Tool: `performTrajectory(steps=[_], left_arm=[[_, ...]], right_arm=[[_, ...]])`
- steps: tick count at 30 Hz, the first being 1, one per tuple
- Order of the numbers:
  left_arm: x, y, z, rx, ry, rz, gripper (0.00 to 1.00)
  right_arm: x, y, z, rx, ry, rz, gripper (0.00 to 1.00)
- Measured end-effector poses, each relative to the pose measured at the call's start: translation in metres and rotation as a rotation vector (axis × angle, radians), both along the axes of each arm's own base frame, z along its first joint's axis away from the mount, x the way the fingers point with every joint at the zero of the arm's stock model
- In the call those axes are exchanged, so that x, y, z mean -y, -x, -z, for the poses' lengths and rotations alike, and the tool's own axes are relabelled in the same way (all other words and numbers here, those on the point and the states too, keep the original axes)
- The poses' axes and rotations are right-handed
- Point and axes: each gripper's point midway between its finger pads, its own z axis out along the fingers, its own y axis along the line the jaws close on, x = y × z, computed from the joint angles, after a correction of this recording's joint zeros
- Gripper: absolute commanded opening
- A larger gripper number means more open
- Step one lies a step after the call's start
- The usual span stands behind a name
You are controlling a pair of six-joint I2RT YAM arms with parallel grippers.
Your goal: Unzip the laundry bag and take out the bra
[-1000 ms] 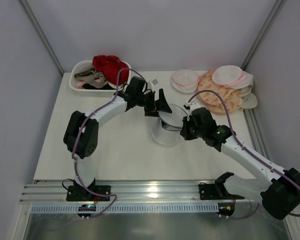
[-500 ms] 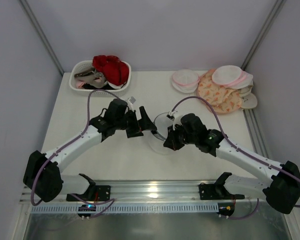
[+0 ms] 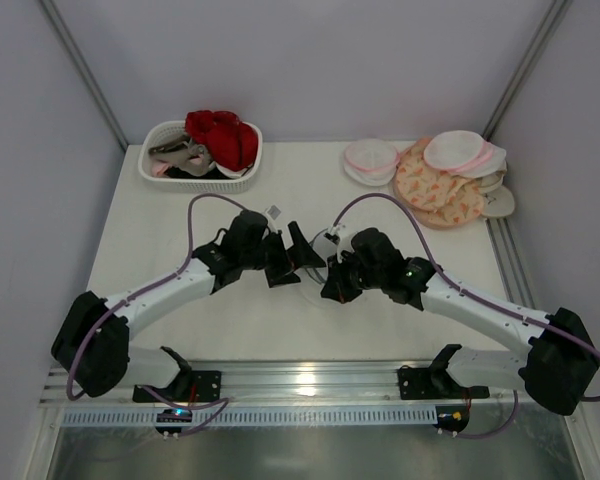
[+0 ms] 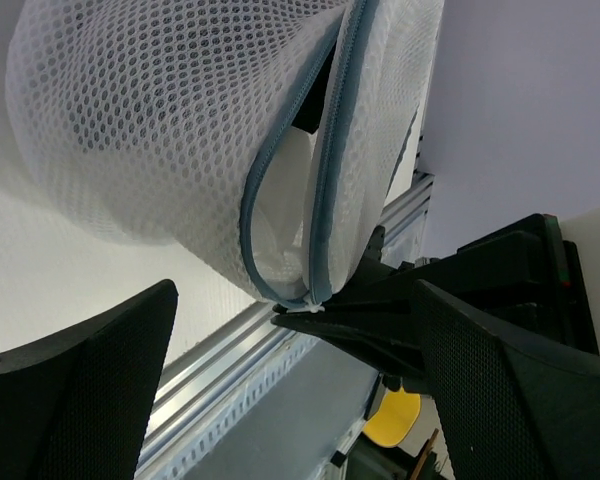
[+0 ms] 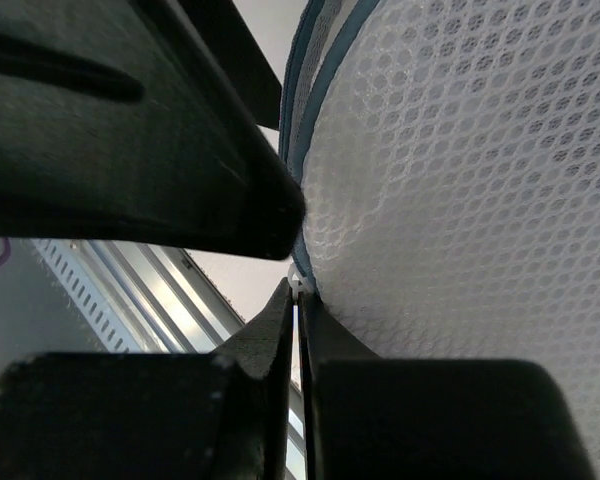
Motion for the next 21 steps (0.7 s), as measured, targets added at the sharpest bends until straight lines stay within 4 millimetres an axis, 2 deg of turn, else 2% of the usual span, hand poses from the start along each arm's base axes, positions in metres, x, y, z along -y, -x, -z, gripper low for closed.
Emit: performTrajectory(steps=[3,4,6,7,9,10,11,14,21], left_arm=[[0.009,-0.001,0.008,-0.014,-0.002,0.009,0.86],[0.013,0.000,0.012,-0.022,-0.005,0.014,0.75],[0.019,-0.001,0.017,-0.033,-0.011,0.020,0.63],[0.021,-0.001,0.019,-0.034,-0.012,0.025,0.46],[0.023,-0.002,0.022,-0.038,-0.013,0.027,0.29],[0.024,-0.002,0.023,-0.037,-0.014,0.027,0.15],[0.024,-0.003,0.023,-0.037,-0.012,0.025,0.10],[0.026,-0.004,0.021,-0.023,-0.005,0.030,0.00],[0.027,-0.005,0.017,-0.006,-0.004,0.018,0.00]], right_arm=[[0.000,0.000,0.000,0.002,0.001,0.001,0.04],[0.001,0.000,0.000,0.002,0.001,0.002,0.04],[0.001,0.000,-0.001,0.005,0.002,0.004,0.04],[0.001,0.000,-0.001,0.006,0.002,0.005,0.04],[0.003,0.000,-0.001,0.008,0.006,0.010,0.04],[0.004,0.000,-0.001,0.008,0.010,0.012,0.04],[0.004,-0.001,-0.001,0.009,0.013,0.016,0.04],[0.007,-0.002,-0.001,0.017,0.024,0.031,0.04],[0.018,-0.008,0.000,0.030,0.086,0.099,0.04]])
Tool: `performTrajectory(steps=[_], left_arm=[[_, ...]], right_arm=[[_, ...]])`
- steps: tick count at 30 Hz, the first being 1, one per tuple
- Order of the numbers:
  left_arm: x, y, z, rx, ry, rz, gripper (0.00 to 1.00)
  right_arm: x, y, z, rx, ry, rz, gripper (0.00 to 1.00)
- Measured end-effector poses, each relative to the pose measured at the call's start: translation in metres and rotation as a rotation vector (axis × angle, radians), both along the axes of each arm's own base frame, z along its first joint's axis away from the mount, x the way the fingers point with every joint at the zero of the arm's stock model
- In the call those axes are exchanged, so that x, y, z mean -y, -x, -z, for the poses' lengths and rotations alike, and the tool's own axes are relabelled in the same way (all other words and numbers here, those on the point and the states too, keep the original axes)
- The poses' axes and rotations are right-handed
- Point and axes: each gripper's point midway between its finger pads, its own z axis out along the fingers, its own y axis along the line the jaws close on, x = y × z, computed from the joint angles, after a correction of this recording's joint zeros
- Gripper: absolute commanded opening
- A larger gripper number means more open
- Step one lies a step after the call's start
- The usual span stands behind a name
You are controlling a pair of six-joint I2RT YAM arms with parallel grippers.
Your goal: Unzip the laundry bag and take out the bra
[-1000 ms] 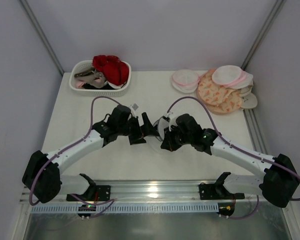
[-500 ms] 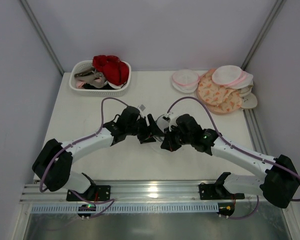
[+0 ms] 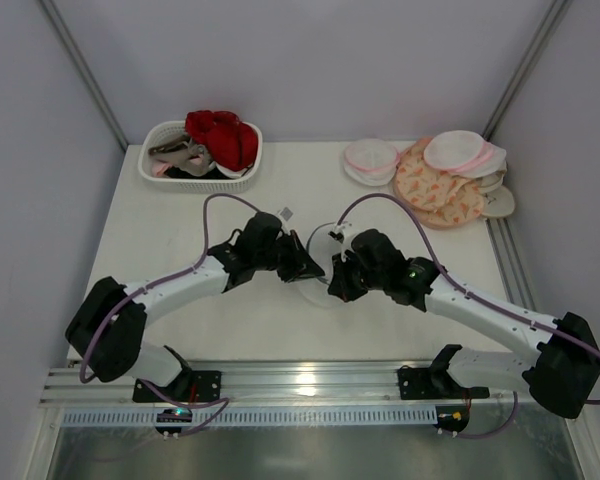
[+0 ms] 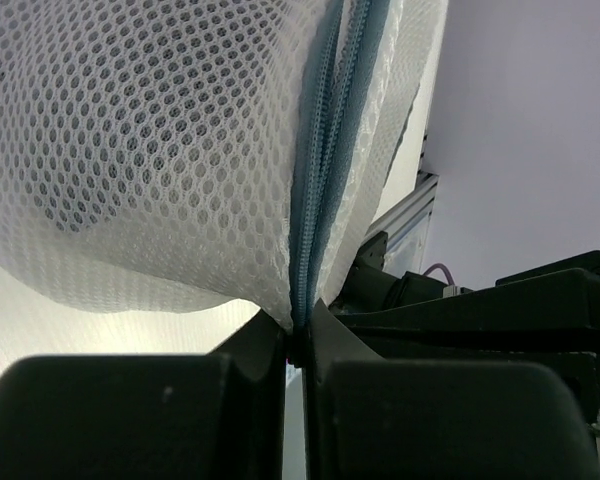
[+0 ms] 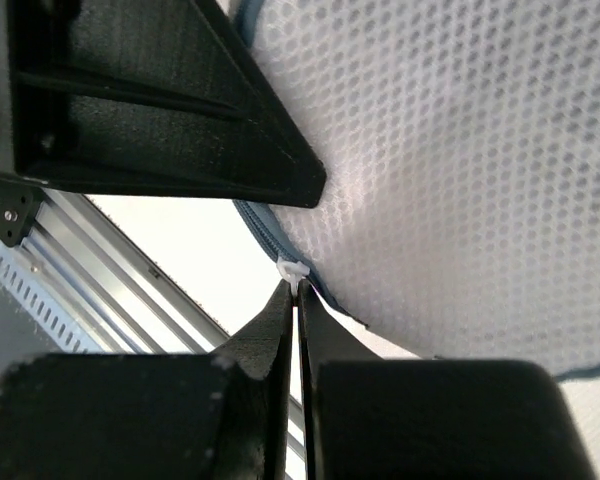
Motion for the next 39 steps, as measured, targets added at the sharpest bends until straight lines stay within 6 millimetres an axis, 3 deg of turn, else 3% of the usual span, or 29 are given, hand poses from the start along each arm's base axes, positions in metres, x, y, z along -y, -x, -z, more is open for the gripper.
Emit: performTrajectory(steps=[7,14,16,17,18,20,21,23,30,37,38,39], left_arm=[[-0.003,-0.003,-0.006,0.021,0.006,-0.031,0.03],[-0.009,-0.002,-0.007,0.023,0.004,-0.061,0.21],[-0.011,-0.001,-0.008,0.027,0.004,-0.066,0.33],[-0.012,-0.001,-0.009,0.030,0.004,-0.068,0.42],[-0.013,0.000,-0.010,0.034,0.005,-0.068,0.59],[-0.014,0.000,-0.013,0.037,0.010,-0.072,0.69],[-0.014,0.000,-0.014,0.038,0.011,-0.074,0.84],[-0.015,0.000,-0.015,0.041,0.013,-0.077,0.98],[-0.020,-0.001,-0.020,0.049,0.008,-0.104,0.99],[-0.043,-0.002,-0.032,0.114,-0.039,-0.158,1.00],[-0.047,-0.002,-0.035,0.125,-0.046,-0.166,0.99],[-0.050,-0.003,-0.037,0.135,-0.049,-0.174,1.00]], right_arm=[[0.011,-0.005,-0.001,0.011,0.036,0.075,0.04],[0.021,-0.009,0.000,0.014,0.085,0.126,0.04],[0.028,-0.009,0.004,0.011,0.116,0.144,0.04],[0.032,-0.009,0.006,0.010,0.132,0.154,0.04],[0.035,-0.009,0.008,0.008,0.143,0.162,0.04],[0.040,-0.009,0.010,0.004,0.165,0.173,0.03],[0.041,-0.009,0.011,0.002,0.170,0.177,0.03],[0.043,-0.009,0.012,0.003,0.177,0.180,0.04],[0.049,-0.010,0.013,0.009,0.204,0.202,0.03],[0.084,-0.023,0.014,0.035,0.344,0.379,0.04],[0.089,-0.024,0.013,0.043,0.361,0.403,0.14],[0.095,-0.026,0.012,0.044,0.379,0.435,0.38]])
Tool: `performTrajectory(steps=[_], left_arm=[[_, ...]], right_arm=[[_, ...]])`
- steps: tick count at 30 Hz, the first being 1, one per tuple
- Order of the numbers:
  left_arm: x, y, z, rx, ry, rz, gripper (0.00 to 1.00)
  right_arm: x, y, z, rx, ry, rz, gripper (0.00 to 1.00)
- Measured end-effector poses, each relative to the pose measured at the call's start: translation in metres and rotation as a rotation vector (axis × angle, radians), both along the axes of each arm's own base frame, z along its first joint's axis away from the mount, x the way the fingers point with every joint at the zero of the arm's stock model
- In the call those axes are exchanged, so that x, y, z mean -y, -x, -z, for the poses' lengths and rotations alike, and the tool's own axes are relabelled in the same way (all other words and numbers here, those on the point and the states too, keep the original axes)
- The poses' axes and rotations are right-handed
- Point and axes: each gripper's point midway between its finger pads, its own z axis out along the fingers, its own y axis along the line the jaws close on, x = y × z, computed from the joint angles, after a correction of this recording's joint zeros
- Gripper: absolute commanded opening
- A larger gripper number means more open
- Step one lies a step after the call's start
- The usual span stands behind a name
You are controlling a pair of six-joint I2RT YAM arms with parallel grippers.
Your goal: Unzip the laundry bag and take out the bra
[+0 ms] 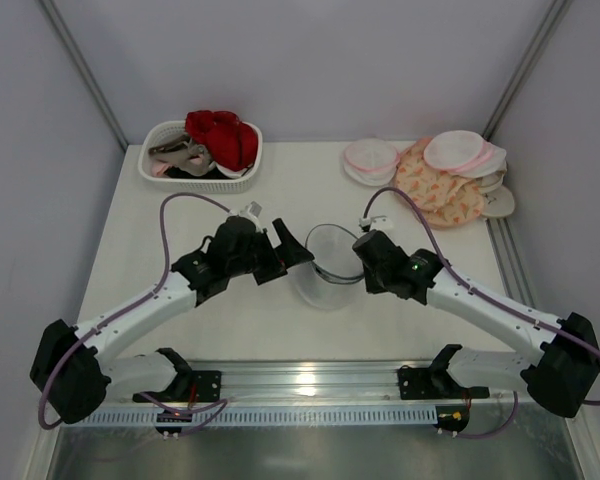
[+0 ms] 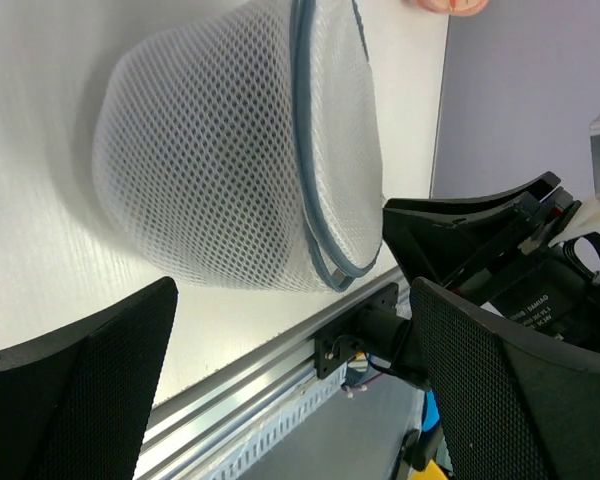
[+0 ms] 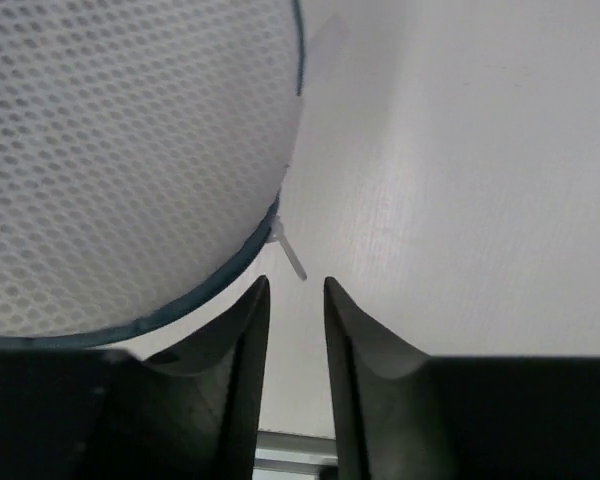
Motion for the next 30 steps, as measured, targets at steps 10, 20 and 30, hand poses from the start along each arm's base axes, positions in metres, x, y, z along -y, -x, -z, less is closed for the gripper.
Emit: performTrajectory(steps=[10,20,30], left_arm=[[-0.033,-0.003,0.009,0.024,-0.099,-0.062,0.99],[-0.055,0.008,0.012,0.036,-0.125,-0.096,1.00],[-0.075,0.024,0.001,0.082,-0.095,-0.124,0.99]], right_arm=[[0.038,-0.006,-0.021,0.040,0.157,0.163,1.00],[-0.051,-0.010,-0.087,0.101,-0.111,-0.179,0.95],[-0.115,-0.044,-0.075,0.033,-0.098,-0.265,0.65]])
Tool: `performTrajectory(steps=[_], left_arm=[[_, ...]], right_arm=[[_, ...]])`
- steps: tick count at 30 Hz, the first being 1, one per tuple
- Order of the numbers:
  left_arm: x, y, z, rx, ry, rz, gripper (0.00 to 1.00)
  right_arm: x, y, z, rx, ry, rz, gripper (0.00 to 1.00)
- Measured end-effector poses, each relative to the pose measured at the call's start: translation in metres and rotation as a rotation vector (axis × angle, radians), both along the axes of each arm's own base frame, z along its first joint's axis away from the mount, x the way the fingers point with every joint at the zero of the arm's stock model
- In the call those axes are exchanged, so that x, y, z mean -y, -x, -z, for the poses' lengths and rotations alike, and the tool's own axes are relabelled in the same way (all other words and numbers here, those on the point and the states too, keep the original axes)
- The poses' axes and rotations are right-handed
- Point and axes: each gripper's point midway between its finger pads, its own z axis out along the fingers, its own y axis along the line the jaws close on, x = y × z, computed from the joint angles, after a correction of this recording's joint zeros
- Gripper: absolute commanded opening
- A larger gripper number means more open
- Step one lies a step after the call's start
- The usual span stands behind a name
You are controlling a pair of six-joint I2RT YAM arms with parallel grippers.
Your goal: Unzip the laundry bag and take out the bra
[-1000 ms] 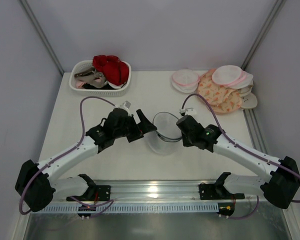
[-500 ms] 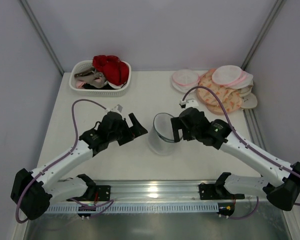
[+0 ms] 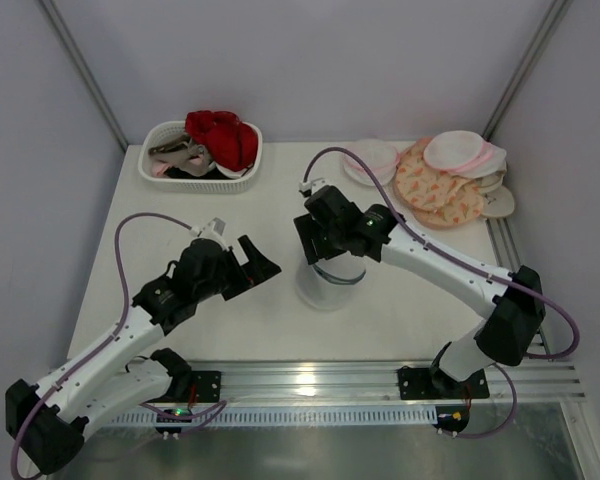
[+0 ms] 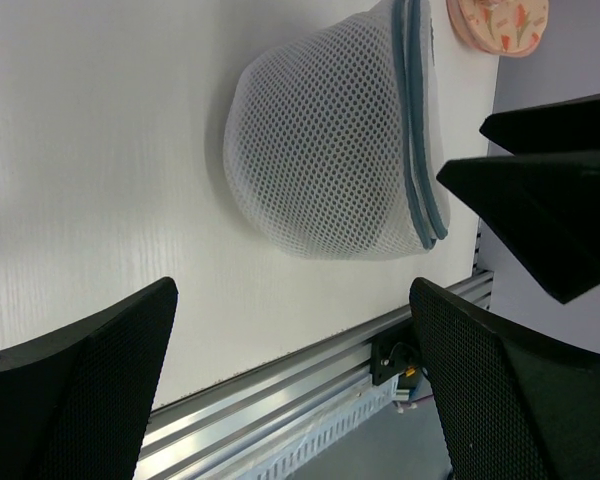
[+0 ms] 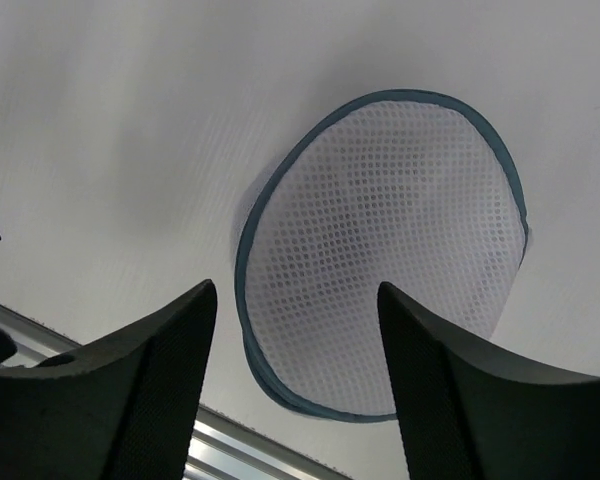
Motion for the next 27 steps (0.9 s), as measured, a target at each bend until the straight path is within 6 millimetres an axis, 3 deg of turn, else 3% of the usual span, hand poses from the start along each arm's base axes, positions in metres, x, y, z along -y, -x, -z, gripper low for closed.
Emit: performTrajectory(steps=[1,9,10,11,12,20,24,27], left_arm=[[-0.002,0.002,0.002,-0.004,-0.003,-0.002,1.00],[-0.008,0.008,0.006,-0.012,-0.008,-0.006,1.00],[-0.008,0.008,0.005,-0.010,-0.007,-0.008,1.00],[-0.009,0.007,0.005,-0.009,-0.007,-0.010,0.99],[-0.009,0.007,0.005,-0.008,-0.006,-0.011,0.99],[-0.011,0.006,0.004,-0.007,-0.006,-0.019,0.99],[-0.012,0.005,0.004,-0.004,-0.005,-0.024,0.99],[-0.013,0.004,0.004,-0.004,-0.005,-0.028,1.00]], right_arm=[[-0.004,-0.003,0.003,-0.007,0.007,-0.002,0.58],[-0.020,-0.013,0.011,-0.031,0.025,-0.003,0.56],[-0.021,-0.013,0.010,-0.033,0.022,-0.006,0.52],[-0.023,-0.013,0.010,-0.035,0.021,-0.006,0.39],[-0.024,-0.012,0.010,-0.036,0.020,-0.011,0.34],[-0.025,-0.010,0.023,-0.071,0.044,-0.002,0.33],[-0.023,-0.009,0.029,-0.087,0.062,0.002,0.05],[-0.020,-0.009,0.029,-0.085,0.071,0.021,0.04]])
